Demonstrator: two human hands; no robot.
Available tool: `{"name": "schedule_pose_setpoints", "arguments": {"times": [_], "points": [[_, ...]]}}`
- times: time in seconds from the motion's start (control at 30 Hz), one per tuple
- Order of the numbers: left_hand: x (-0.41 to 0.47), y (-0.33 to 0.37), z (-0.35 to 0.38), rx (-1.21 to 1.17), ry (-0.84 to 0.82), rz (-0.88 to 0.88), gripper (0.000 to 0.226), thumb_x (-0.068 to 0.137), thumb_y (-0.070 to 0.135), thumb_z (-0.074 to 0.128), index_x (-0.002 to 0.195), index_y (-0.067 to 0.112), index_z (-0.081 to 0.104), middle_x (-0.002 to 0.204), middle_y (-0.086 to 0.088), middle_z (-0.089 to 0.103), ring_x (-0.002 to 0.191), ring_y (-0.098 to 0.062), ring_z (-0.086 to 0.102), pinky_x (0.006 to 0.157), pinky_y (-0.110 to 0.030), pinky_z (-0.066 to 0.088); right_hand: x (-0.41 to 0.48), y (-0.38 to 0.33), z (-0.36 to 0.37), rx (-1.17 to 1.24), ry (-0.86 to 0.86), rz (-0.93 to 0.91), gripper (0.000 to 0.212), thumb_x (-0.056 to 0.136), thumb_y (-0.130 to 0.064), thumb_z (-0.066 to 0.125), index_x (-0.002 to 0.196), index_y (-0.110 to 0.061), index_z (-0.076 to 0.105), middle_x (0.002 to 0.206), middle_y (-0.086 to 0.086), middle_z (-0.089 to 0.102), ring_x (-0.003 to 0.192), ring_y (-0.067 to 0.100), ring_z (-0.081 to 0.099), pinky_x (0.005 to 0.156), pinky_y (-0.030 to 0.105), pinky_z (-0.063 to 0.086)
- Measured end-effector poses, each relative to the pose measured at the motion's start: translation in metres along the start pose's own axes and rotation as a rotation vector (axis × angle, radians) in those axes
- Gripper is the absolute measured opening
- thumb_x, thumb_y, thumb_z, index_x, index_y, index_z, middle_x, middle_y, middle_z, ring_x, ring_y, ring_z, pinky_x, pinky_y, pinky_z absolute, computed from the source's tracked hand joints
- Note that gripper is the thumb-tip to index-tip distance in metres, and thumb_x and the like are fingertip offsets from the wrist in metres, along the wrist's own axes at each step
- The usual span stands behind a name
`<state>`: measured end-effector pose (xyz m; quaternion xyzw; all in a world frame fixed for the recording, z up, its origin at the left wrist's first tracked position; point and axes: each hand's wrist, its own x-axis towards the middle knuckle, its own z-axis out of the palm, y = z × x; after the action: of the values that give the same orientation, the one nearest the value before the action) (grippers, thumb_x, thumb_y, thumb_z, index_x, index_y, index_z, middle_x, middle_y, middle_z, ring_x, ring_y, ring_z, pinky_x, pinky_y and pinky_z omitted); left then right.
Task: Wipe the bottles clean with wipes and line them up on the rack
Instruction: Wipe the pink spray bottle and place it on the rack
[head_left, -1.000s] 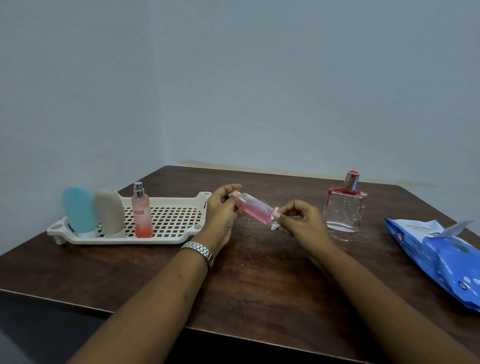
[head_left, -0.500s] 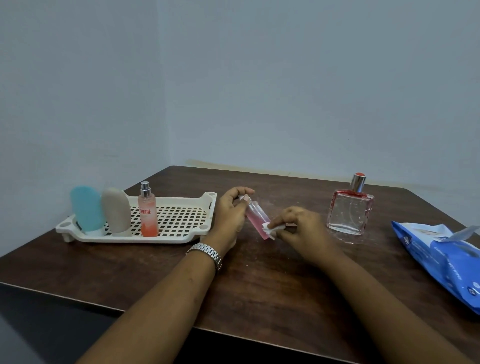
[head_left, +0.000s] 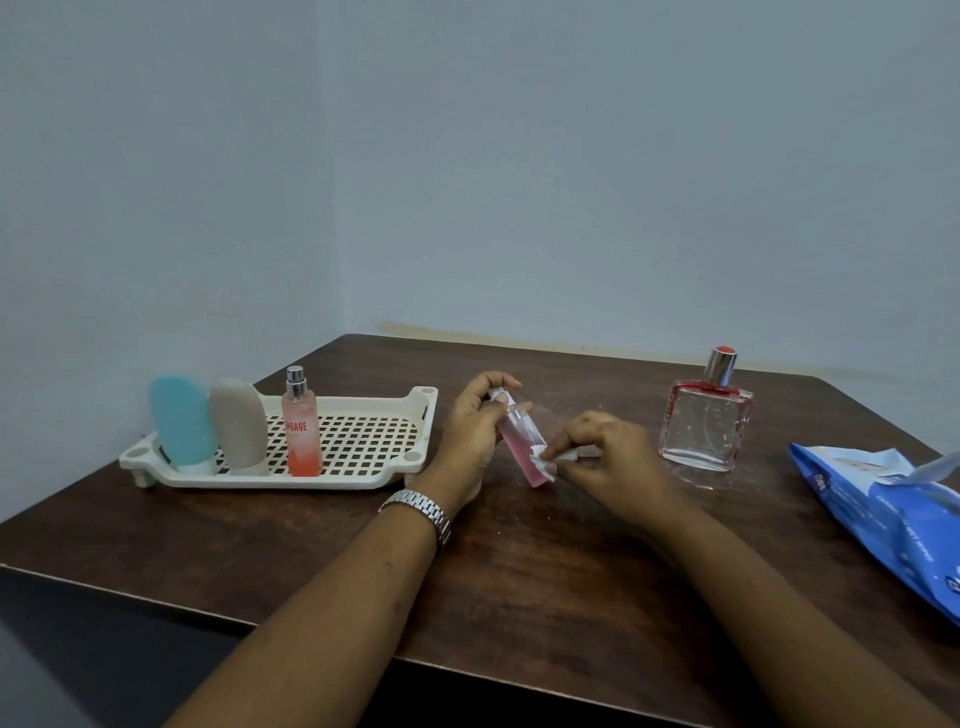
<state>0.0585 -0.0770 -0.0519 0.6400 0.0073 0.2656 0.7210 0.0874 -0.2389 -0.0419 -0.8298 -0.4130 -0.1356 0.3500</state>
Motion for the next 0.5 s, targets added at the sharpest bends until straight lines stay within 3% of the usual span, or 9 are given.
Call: {"name": "schedule_pose_setpoints", "arguments": {"times": [0.1, 0.27, 0.5], "points": [[-0.001, 0.001, 0.0, 0.009, -0.023, 0.024, 0.03, 0.099, -0.001, 0.04, 0.091, 0.018, 0.063, 0.115, -0.003, 0.061, 0.102, -0.018, 0.068, 0.093, -0.045, 0.053, 0.0, 0.001, 0.002, -0.011, 0.025, -0.041, 0.012, 0.079, -0.009, 0.072, 0.086, -0.019, 0.074, 0.089, -0.011, 0.055, 0.081, -0.002, 0.052, 0.068, 0.003, 0.042], [-0.009, 0.007, 0.009, 0.018, -0.12, 0.088, 0.027, 0.099, 0.0, 0.041, 0.094, 0.015, 0.063, 0.103, 0.007, 0.065, 0.097, -0.007, 0.066, 0.08, -0.025, 0.055, 0.0, 0.001, 0.006, 0.003, 0.167, -0.124, 0.014, 0.079, -0.004, 0.072, 0.089, -0.014, 0.074, 0.087, -0.014, 0.053, 0.079, -0.004, 0.054, 0.069, 0.001, 0.042], [-0.011, 0.007, 0.014, 0.09, -0.175, 0.175, 0.03, 0.099, 0.003, 0.044, 0.094, 0.02, 0.069, 0.11, -0.006, 0.062, 0.099, -0.011, 0.059, 0.076, -0.019, 0.049, 0.004, -0.001, 0.007, 0.107, 0.374, -0.114, 0.016, 0.078, -0.006, 0.072, 0.093, -0.013, 0.074, 0.091, -0.006, 0.062, 0.084, -0.008, 0.054, 0.072, -0.001, 0.036]]}}
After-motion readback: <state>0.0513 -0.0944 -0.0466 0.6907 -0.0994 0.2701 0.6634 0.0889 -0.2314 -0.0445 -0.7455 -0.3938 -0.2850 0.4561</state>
